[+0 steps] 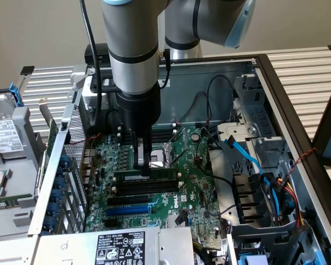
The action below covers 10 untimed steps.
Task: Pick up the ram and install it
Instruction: 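Insert the ram into the slot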
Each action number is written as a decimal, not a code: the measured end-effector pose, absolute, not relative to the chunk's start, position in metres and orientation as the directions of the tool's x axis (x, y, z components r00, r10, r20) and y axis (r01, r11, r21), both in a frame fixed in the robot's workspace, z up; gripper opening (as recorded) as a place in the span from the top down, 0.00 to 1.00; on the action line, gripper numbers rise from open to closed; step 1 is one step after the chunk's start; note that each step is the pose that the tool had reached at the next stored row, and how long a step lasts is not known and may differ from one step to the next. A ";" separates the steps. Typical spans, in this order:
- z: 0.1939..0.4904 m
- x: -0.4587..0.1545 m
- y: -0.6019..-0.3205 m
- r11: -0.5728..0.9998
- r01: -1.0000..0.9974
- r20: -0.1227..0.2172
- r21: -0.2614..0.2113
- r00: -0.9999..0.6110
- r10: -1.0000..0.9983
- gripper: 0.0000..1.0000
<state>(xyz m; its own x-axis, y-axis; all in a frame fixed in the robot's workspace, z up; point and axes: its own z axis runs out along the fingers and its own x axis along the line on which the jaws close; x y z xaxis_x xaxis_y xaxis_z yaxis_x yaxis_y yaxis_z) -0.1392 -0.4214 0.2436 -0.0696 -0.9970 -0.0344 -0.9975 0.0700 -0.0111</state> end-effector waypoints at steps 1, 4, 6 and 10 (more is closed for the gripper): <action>0.244 -0.139 -0.421 0.070 -0.997 -0.034 -0.011 -0.070 -0.997 0.88; 0.244 -0.137 -0.421 0.070 -0.997 -0.030 -0.011 -0.070 -0.997 0.88; 0.244 -0.137 -0.421 0.070 -0.997 -0.029 -0.011 -0.070 -0.997 0.88; 0.243 -0.136 -0.421 0.070 -0.997 -0.029 -0.011 -0.070 -0.997 0.88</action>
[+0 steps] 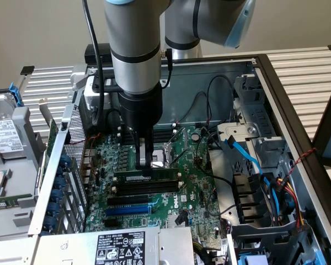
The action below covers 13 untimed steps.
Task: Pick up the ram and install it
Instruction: 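Insert the ram into the slot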
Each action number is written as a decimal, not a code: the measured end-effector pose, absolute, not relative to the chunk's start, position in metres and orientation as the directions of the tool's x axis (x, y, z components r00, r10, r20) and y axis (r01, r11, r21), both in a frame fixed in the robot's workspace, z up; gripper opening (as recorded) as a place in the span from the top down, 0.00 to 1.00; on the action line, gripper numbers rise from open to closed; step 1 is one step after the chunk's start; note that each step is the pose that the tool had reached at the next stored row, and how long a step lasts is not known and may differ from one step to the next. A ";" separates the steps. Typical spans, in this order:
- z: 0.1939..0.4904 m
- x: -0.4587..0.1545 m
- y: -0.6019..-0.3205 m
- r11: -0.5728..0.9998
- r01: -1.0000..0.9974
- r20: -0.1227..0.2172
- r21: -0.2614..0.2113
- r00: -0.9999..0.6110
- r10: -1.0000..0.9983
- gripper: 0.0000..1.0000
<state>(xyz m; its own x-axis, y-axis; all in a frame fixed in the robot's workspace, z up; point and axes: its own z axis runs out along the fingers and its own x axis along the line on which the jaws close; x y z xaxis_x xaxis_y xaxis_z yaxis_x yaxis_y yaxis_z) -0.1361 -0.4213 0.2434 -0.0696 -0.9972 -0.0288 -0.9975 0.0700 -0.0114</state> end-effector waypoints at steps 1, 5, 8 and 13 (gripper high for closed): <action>0.243 -0.136 -0.421 0.070 -0.997 -0.029 -0.011 -0.070 -0.997 0.88; 0.241 -0.136 -0.421 0.070 -0.997 -0.025 -0.012 -0.070 -0.997 0.88; 0.241 -0.136 -0.421 0.070 -0.997 -0.024 -0.012 -0.070 -0.997 0.88; 0.240 -0.139 -0.421 0.070 -0.997 -0.025 -0.020 -0.069 -0.997 0.88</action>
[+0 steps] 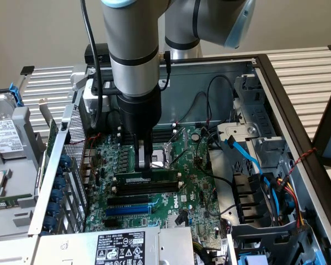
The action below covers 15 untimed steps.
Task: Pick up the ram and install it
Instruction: 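Insert the ram into the slot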
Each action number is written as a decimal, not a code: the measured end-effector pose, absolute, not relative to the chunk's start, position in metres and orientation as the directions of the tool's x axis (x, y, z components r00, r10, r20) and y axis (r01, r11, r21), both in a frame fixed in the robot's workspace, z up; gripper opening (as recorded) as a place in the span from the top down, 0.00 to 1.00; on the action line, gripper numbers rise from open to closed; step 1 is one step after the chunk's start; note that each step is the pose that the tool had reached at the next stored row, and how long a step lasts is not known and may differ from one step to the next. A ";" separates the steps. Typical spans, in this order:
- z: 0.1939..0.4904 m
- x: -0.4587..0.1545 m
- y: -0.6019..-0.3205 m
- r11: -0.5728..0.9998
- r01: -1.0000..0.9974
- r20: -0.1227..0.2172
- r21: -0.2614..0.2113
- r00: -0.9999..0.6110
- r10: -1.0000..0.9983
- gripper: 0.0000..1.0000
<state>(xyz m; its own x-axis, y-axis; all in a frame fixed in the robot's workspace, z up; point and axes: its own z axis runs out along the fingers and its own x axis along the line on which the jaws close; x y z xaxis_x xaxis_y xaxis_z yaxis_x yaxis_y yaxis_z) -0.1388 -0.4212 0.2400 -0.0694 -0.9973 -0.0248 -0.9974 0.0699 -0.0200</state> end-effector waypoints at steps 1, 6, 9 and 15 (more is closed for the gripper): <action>0.240 -0.139 -0.421 0.070 -0.997 -0.025 -0.020 -0.069 -0.997 0.88; 0.237 -0.139 -0.421 0.070 -0.997 -0.024 -0.020 -0.069 -0.997 0.88; 0.237 -0.139 -0.421 0.070 -0.997 -0.024 -0.020 -0.069 -0.997 0.88; 0.236 -0.139 -0.421 0.070 -0.997 -0.022 -0.017 -0.069 -0.997 0.88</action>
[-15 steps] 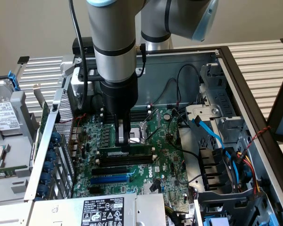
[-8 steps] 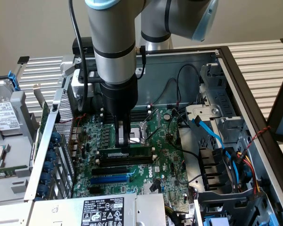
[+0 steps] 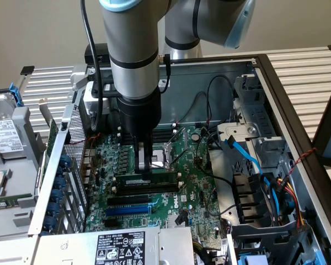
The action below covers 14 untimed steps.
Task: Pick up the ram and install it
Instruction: 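Insert the ram into the slot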
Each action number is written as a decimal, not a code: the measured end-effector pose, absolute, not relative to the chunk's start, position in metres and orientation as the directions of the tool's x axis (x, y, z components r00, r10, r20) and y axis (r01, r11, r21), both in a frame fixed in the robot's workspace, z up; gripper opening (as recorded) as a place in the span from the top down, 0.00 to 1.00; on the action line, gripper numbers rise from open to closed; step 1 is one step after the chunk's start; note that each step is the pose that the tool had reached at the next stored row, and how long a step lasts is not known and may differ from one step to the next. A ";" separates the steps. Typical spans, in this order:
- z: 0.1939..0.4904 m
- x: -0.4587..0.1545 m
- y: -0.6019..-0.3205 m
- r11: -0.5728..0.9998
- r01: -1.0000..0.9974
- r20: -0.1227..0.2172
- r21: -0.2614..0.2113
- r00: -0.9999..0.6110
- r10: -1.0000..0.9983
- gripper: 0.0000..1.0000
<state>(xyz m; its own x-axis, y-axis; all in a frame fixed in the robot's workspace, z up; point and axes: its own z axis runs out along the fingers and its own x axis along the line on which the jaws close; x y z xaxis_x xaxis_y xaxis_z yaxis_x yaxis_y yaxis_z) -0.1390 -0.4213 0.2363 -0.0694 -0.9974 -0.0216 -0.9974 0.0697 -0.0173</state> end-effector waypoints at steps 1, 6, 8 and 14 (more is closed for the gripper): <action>0.236 -0.139 -0.421 0.070 -0.997 -0.021 -0.017 -0.069 -0.997 0.88; 0.236 -0.139 -0.421 0.070 -0.997 -0.019 -0.018 -0.069 -0.997 0.88; 0.236 -0.139 -0.421 0.070 -0.997 -0.019 -0.017 -0.069 -0.997 0.88; 0.236 -0.136 -0.422 0.070 -0.997 -0.019 -0.018 -0.069 -0.997 0.88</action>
<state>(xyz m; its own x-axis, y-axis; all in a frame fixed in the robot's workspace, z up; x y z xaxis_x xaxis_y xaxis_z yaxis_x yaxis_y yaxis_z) -0.1363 -0.4221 0.2363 -0.0692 -0.9974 -0.0188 -0.9974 0.0695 -0.0176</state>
